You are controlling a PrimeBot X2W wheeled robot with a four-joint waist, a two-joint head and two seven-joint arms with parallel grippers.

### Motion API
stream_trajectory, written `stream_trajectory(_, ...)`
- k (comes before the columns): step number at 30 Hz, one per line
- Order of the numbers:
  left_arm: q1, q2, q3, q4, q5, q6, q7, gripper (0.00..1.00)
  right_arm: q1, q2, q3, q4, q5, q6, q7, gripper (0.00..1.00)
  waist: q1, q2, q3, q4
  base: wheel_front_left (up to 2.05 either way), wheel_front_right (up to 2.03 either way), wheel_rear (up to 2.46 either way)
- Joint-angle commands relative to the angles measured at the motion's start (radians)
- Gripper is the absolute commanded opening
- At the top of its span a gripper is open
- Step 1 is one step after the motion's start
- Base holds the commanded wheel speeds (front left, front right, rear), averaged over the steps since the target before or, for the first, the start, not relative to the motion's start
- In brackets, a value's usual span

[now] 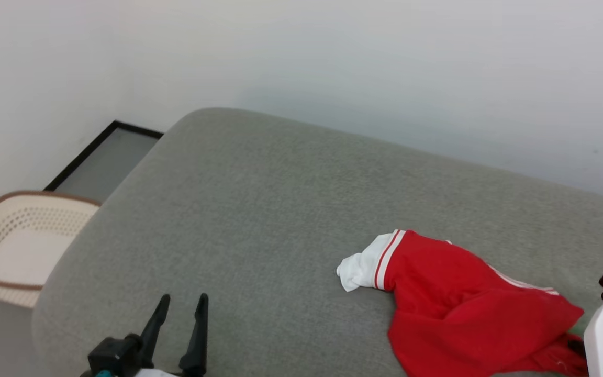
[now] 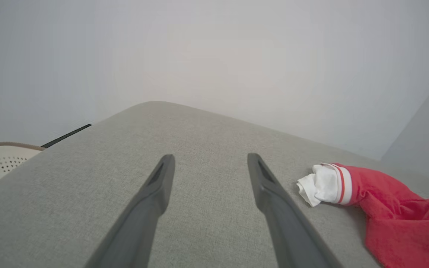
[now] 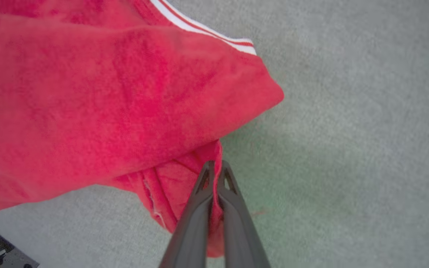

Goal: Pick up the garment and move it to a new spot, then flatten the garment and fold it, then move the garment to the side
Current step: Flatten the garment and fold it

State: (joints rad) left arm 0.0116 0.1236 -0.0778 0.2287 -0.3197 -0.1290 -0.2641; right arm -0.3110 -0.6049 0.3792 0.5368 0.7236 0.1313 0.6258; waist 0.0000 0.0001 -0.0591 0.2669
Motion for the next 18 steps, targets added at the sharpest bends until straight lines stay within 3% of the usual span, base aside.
stream_trajectory(1, 0.018, -0.005, 0.013, -0.002, 0.012, -0.003, 0.000, 1.00, 0.041, -0.002, -0.017, -0.027, 0.009, -0.001, 0.005, 0.00, 0.0000, -0.0001, -0.031, -0.042, 0.00, 0.00, 0.00)
stream_trajectory(11, 0.030, -0.024, 0.024, -0.003, 0.016, -0.003, 0.000, 1.00, 0.245, 0.013, -0.088, -0.143, 0.046, -0.001, 0.030, 0.00, 0.0000, -0.0001, -0.023, -0.081, 0.00, 0.00, 0.00)
stream_trajectory(15, 0.021, -0.024, 0.012, 0.004, 0.015, -0.003, 0.000, 1.00, 0.269, 0.041, -0.106, -0.131, 0.017, -0.001, 0.026, 0.01, 0.0000, -0.0001, -0.013, -0.094, 0.00, 0.00, 0.00)
stream_trajectory(16, 0.017, -0.022, 0.009, 0.005, 0.015, -0.003, 0.000, 1.00, 0.264, 0.048, -0.110, -0.118, 0.000, -0.001, 0.023, 0.08, 0.0000, -0.0001, -0.011, -0.096, 0.00, 0.00, 0.00)
stream_trajectory(18, 0.010, -0.020, 0.004, 0.009, 0.015, -0.003, 0.000, 1.00, 0.245, 0.066, -0.112, -0.097, -0.030, -0.001, 0.016, 0.44, 0.0000, -0.0001, -0.009, -0.100, 0.00, 0.00, 0.00)
